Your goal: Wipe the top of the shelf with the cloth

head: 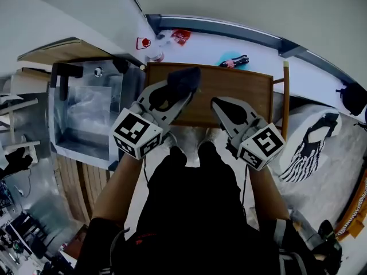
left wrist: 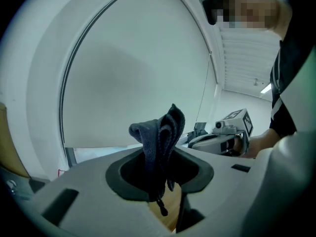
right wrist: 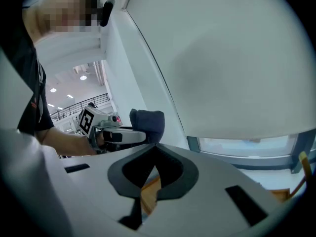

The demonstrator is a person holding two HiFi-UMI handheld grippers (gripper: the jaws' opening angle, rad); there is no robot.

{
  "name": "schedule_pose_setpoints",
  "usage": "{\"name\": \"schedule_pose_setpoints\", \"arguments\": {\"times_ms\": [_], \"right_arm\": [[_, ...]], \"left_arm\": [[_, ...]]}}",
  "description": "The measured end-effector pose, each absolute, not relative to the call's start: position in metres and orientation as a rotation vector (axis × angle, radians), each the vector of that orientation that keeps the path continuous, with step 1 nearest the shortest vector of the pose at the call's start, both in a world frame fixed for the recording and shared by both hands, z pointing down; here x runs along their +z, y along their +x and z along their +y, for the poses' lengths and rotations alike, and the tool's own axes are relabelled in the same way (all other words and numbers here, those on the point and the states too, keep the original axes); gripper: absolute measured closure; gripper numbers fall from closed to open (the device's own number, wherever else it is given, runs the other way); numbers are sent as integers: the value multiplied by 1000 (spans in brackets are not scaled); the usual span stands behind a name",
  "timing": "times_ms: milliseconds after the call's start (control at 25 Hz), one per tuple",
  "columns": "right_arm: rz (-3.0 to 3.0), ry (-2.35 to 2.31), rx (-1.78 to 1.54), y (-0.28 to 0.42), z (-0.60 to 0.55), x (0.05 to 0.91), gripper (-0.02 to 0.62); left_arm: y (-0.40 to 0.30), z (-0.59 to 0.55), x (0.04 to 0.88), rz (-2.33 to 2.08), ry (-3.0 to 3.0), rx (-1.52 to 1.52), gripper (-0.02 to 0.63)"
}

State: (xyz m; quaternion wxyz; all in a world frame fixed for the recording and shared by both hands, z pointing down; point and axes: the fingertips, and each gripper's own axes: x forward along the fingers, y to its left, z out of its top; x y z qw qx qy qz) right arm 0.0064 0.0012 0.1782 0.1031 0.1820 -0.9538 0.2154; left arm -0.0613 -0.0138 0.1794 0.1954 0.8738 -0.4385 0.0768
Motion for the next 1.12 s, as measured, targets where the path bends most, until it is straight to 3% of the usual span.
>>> {"name": "schedule_pose_setpoints", "arguments": {"times_ms": [600, 1120], "right_arm": [[-2902, 487, 439, -58, 28, 102, 592], [-2957, 511, 461, -66, 36, 71, 592]], "left_arm": [[-127, 30, 105, -1360, 2500, 80, 471], [-151, 51, 84, -1398, 2512, 11, 471]]}}
